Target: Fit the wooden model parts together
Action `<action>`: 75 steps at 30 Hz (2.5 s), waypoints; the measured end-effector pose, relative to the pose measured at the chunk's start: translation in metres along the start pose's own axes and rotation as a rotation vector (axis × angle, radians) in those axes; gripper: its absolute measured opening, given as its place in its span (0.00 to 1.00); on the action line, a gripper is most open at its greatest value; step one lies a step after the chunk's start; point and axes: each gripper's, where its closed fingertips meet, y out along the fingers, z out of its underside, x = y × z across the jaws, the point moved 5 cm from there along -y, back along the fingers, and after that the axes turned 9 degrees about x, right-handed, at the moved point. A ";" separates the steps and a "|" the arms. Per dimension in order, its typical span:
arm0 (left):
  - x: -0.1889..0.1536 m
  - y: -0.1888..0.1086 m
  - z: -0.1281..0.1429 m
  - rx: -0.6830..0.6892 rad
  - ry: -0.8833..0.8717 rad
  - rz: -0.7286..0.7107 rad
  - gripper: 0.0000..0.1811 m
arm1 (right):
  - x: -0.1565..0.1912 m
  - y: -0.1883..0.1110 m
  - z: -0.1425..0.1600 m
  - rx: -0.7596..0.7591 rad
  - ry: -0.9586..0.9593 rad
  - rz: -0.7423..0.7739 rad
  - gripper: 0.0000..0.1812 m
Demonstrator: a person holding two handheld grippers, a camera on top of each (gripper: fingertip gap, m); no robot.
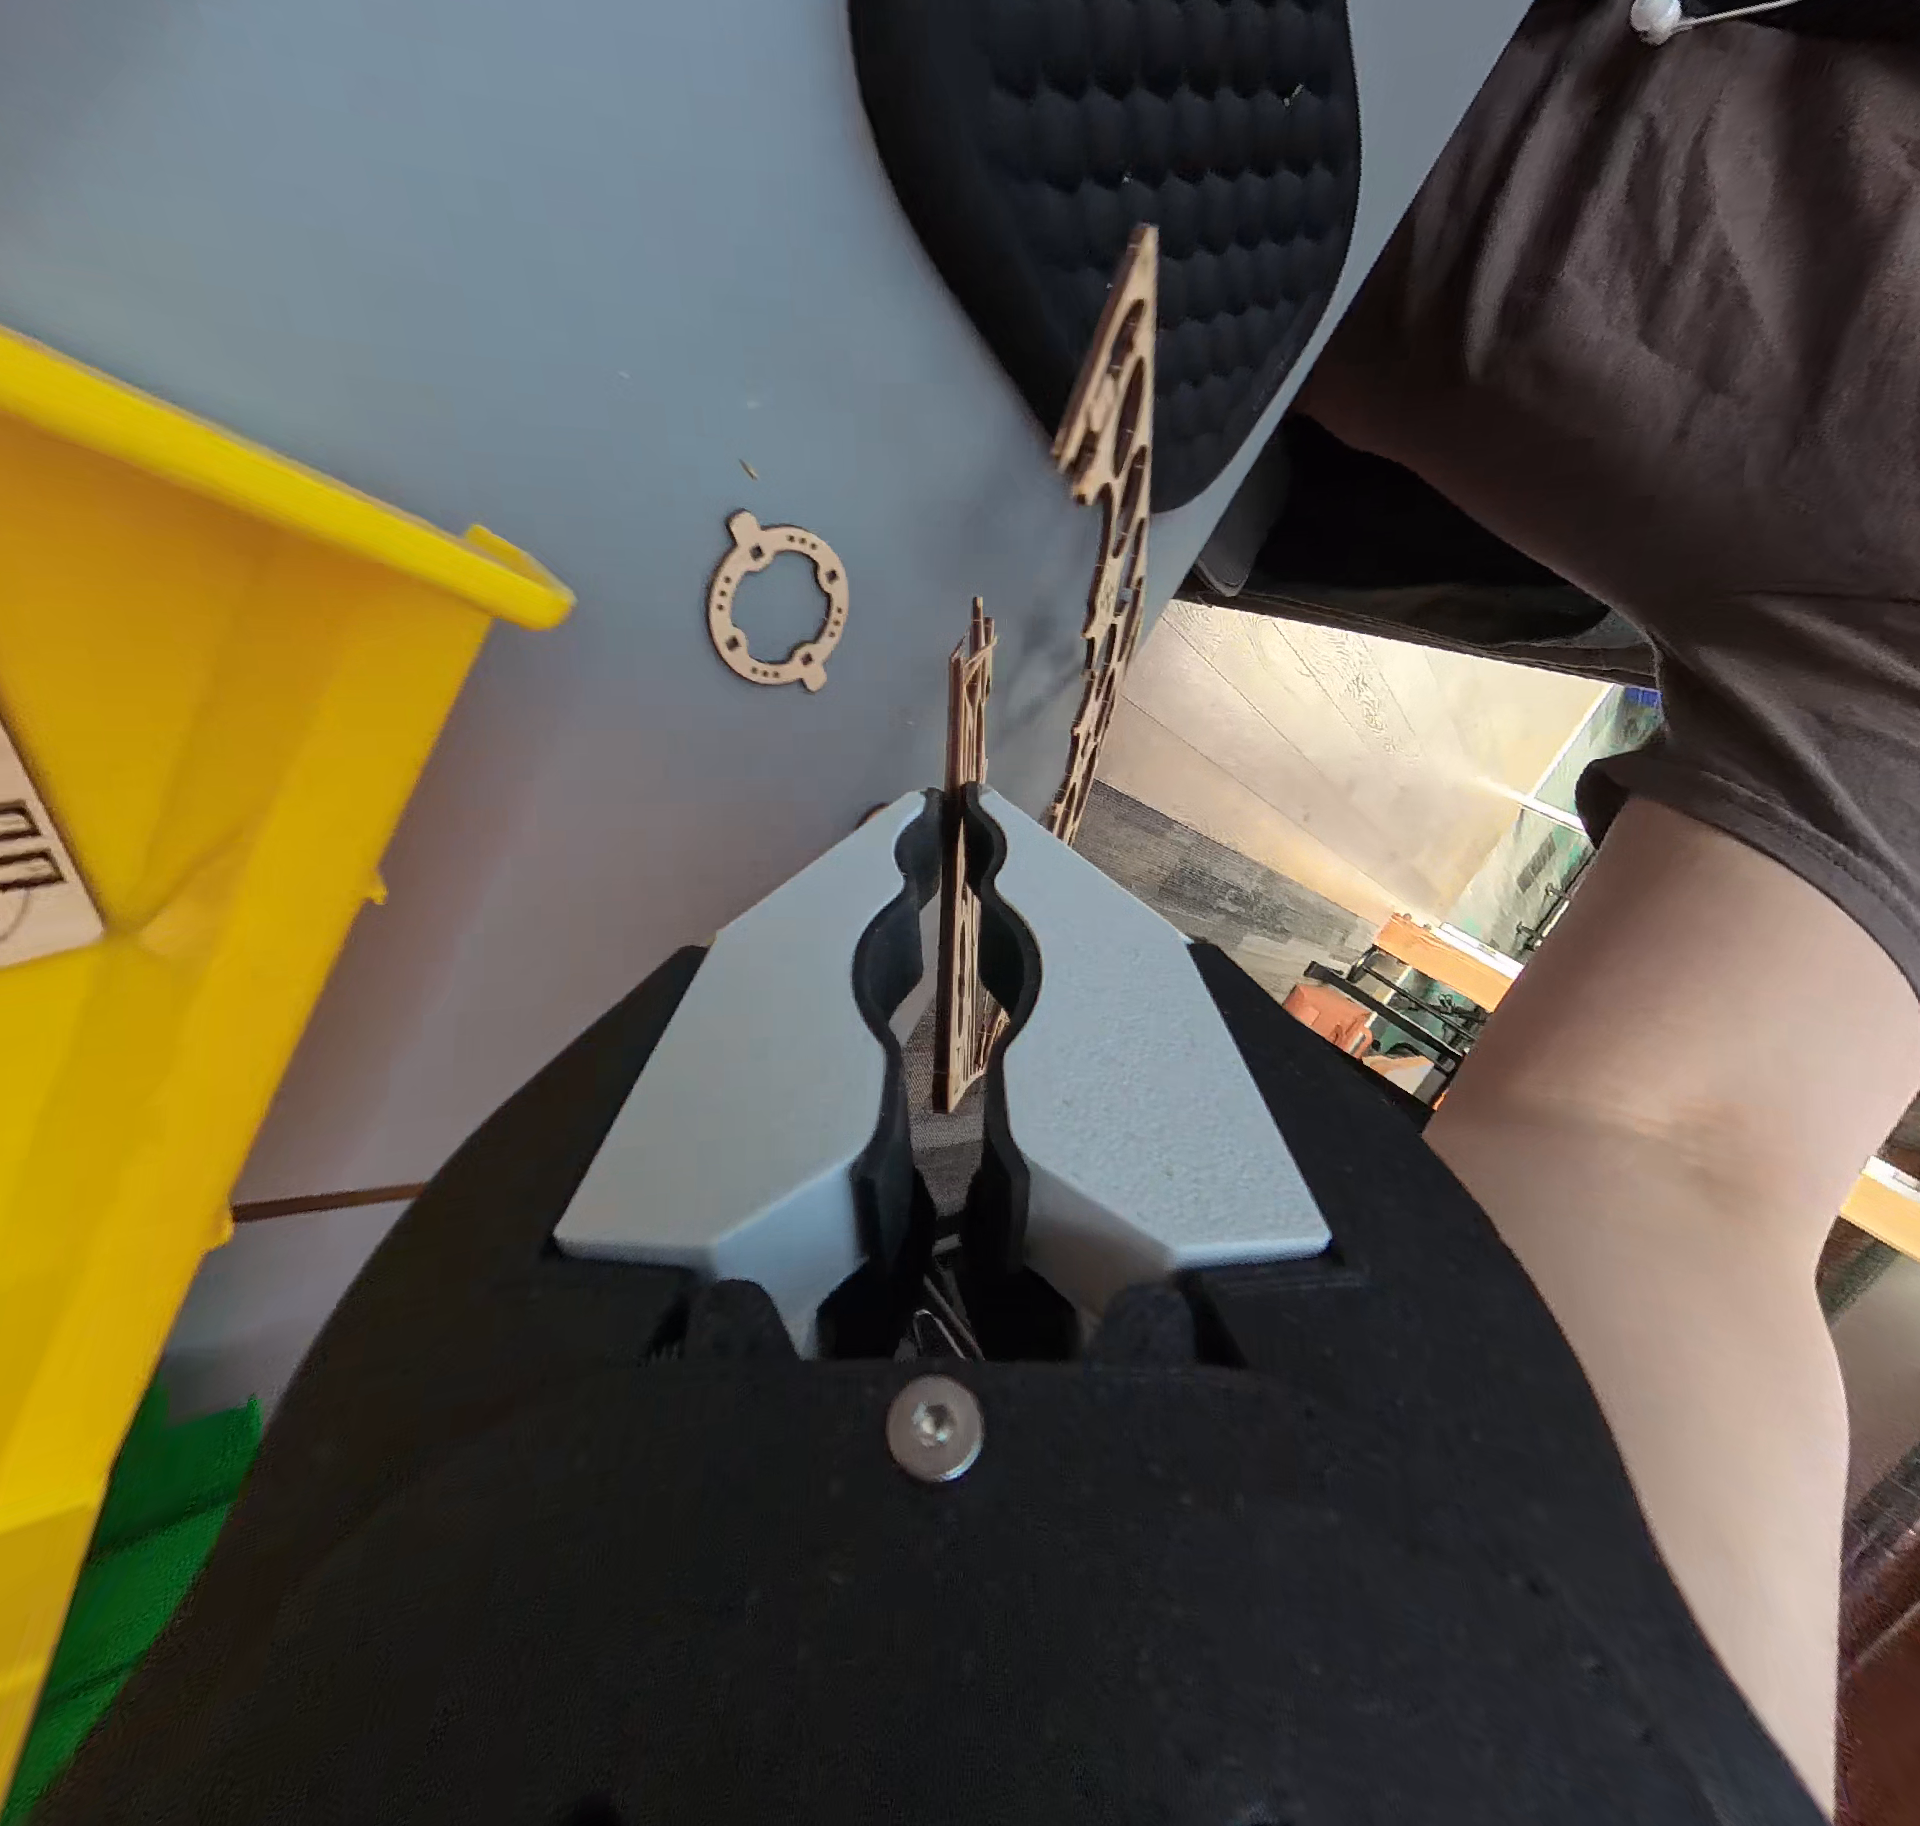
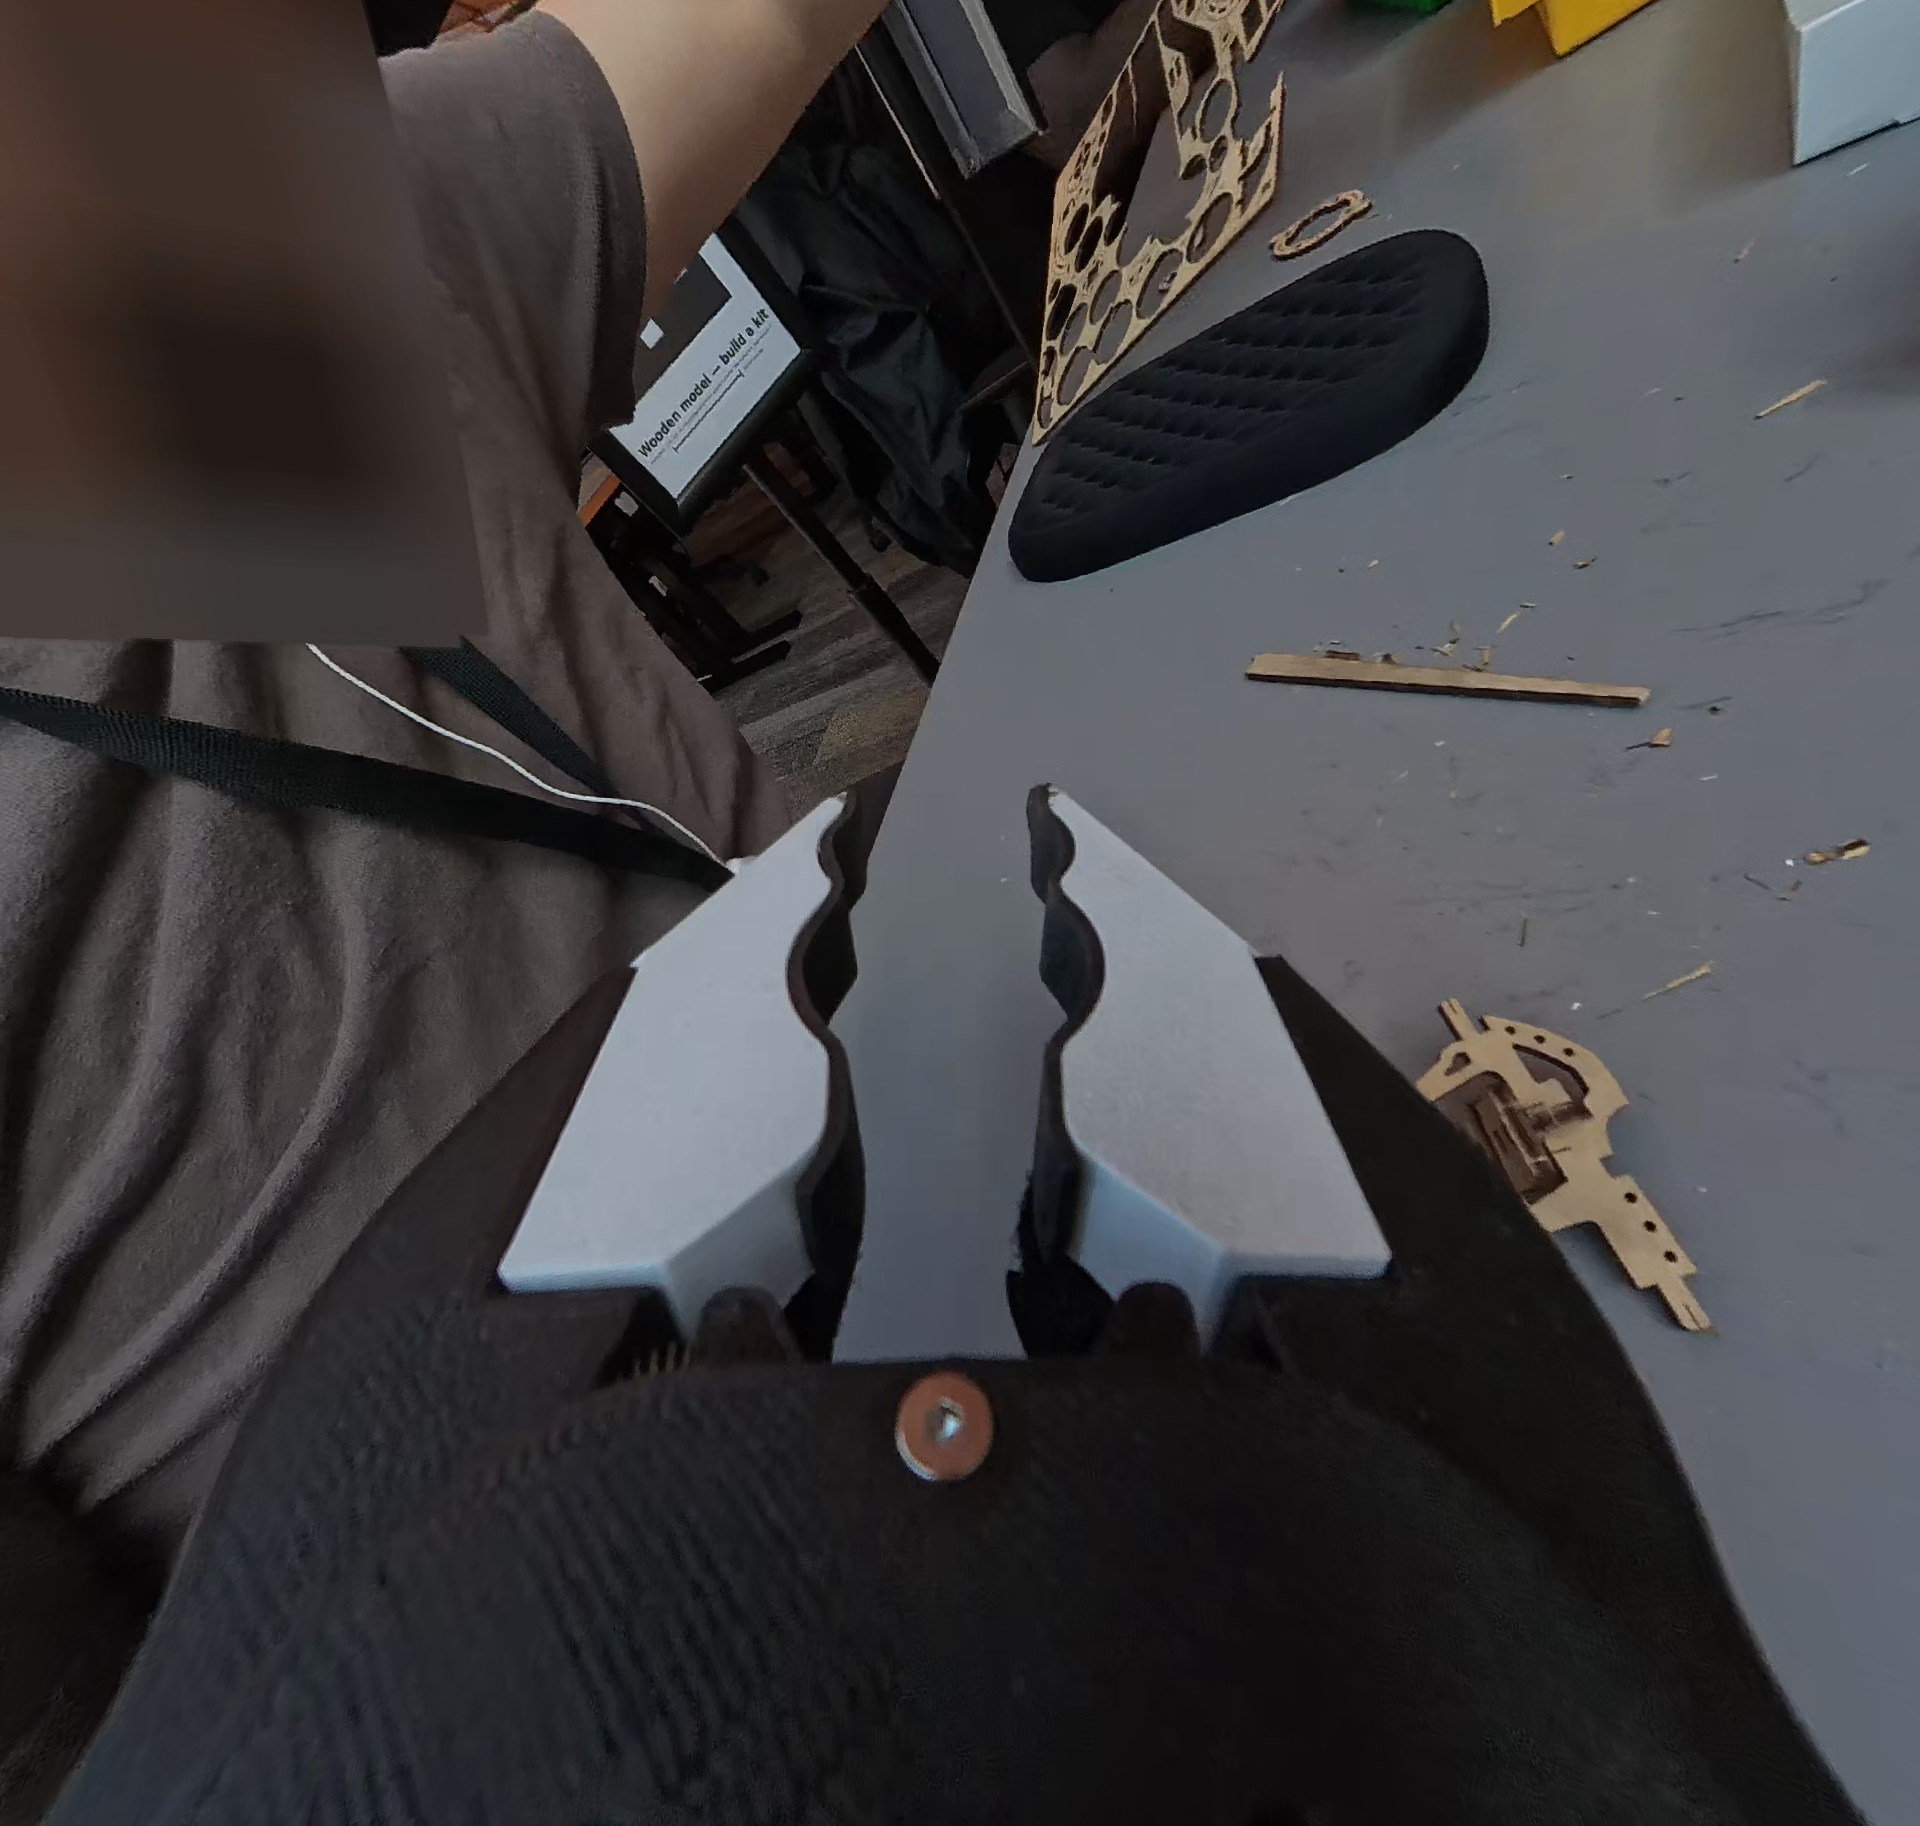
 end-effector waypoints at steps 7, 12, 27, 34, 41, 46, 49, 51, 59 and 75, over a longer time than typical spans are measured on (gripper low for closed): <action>0.040 0.019 -0.007 -0.143 0.023 -0.025 0.06 | -0.002 0.002 0.001 0.011 -0.015 -0.020 0.17; 0.052 0.020 -0.005 -0.259 0.004 -0.144 0.10 | -0.001 -0.003 -0.005 -0.029 -0.044 -0.019 0.16; -0.127 0.015 -0.027 -1.419 0.212 -0.790 0.15 | 0.009 0.005 0.002 0.009 -0.192 0.717 0.23; -0.200 0.097 -0.099 -1.528 0.232 -0.645 0.17 | 0.000 0.043 0.031 0.299 -0.150 0.775 0.19; -0.226 0.131 -0.152 -1.453 0.264 -0.558 0.16 | -0.016 0.056 0.033 0.345 -0.114 0.773 0.13; -0.231 0.133 -0.176 -1.491 0.242 -0.389 0.14 | -0.013 0.049 0.036 0.347 -0.170 0.799 0.05; -0.229 0.139 -0.201 -1.530 0.193 -0.213 0.15 | 0.006 0.033 0.030 0.212 -0.309 0.895 0.05; -0.227 0.147 -0.225 -1.510 0.166 -0.116 0.18 | 0.023 0.019 0.024 0.101 -0.401 0.943 0.05; -0.236 0.140 -0.303 -1.491 0.190 0.101 0.18 | 0.045 -0.030 0.020 0.002 -0.588 1.180 0.05; -0.229 0.129 -0.332 -1.667 0.153 0.335 0.15 | 0.041 -0.054 0.010 -0.137 -0.514 1.171 0.04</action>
